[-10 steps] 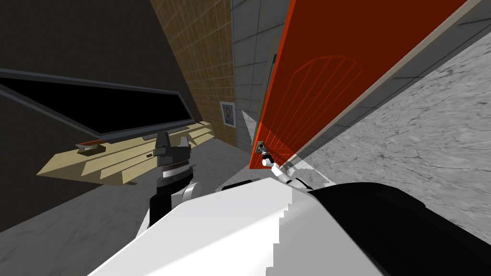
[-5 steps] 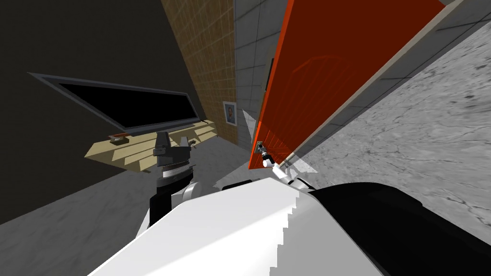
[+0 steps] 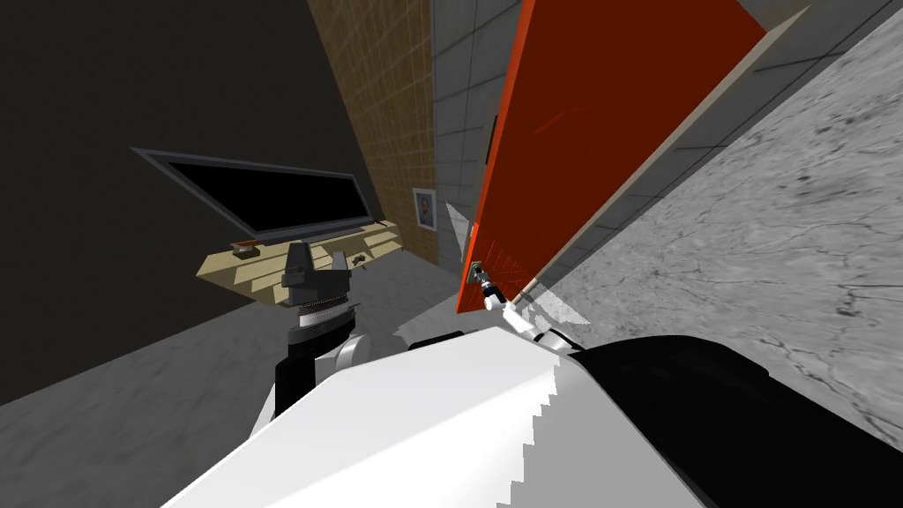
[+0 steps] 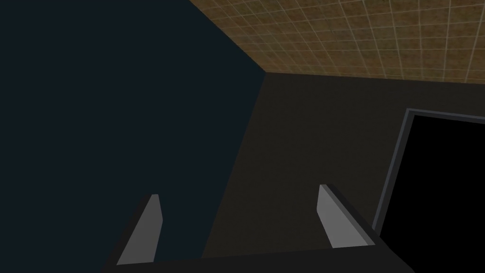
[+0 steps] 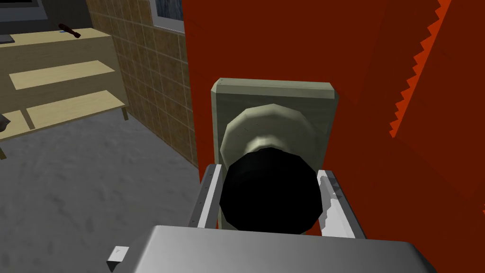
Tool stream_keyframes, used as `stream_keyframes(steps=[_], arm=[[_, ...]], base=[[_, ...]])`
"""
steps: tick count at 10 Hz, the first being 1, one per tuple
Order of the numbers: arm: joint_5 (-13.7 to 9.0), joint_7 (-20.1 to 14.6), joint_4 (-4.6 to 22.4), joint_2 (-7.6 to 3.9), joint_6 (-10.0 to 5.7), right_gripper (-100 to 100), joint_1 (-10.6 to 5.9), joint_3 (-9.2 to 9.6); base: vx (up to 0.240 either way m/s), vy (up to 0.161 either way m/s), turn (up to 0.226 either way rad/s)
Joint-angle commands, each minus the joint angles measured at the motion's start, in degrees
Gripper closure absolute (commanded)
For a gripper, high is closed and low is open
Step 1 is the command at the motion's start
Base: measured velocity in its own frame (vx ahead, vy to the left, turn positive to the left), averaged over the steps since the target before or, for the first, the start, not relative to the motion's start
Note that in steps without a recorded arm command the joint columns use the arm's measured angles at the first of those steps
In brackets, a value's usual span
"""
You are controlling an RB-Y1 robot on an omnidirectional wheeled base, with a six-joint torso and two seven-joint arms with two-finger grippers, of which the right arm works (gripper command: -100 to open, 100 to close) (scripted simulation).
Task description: Pull the door open
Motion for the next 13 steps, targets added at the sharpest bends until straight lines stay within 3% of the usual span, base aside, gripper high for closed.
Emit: stream_keyframes(steps=[1,9,13], arm=[[0.3,-1.6,-1.5,-1.88,-1.28,100,1.15,1.35],[2.5,-10.7,-8.4,-12.33,-8.17,100,7.22,10.18],[2.5,-10.7,-8.4,-12.33,-8.17,100,7.22,10.18]], base=[[-0.066,-0.008,-0.026],[-0.035,-0.021,-0.061],[0.000,-0.001,-0.002]])
